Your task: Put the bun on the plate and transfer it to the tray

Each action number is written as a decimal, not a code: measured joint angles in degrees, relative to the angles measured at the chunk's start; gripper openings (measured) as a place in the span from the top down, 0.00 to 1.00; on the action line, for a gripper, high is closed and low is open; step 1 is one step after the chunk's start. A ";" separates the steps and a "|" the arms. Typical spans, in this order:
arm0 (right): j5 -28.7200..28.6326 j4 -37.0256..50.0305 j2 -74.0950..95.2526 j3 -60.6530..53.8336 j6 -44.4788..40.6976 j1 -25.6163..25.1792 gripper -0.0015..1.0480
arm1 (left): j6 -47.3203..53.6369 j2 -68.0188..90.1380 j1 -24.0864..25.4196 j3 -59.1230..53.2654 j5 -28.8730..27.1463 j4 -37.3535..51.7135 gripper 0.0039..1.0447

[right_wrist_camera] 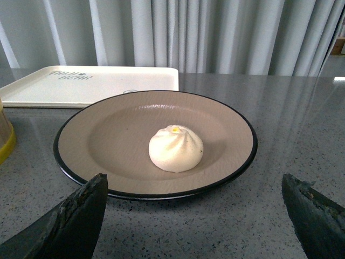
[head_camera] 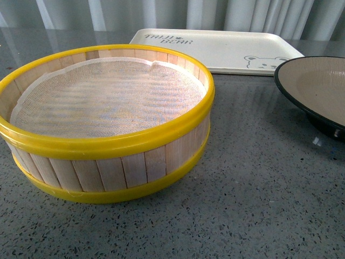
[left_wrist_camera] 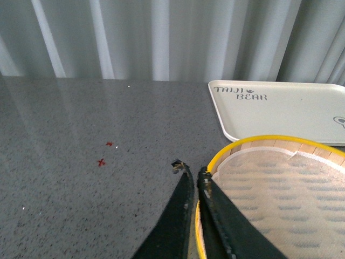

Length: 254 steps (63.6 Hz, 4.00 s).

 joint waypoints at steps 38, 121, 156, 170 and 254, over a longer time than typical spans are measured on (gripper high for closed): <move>0.00 0.00 0.00 0.00 -0.02 0.00 0.08 | 0.13 -14.88 11.37 -14.75 10.19 0.37 0.96; -0.02 0.00 0.00 0.00 -0.02 0.00 0.08 | 0.15 -42.42 11.37 -19.91 10.56 -20.74 0.96; 1.68 -3.48 8.55 7.93 -7.98 9.64 0.08 | 0.15 -42.42 11.37 -19.91 10.54 -20.74 0.10; -9.75 -2.93 17.51 17.20 6.91 -0.28 0.08 | 0.17 -42.45 11.37 -19.91 10.56 -20.74 0.06; -34.93 4.66 49.96 17.22 66.77 -16.46 0.26 | 0.17 -42.45 11.37 -19.91 10.56 -20.74 0.06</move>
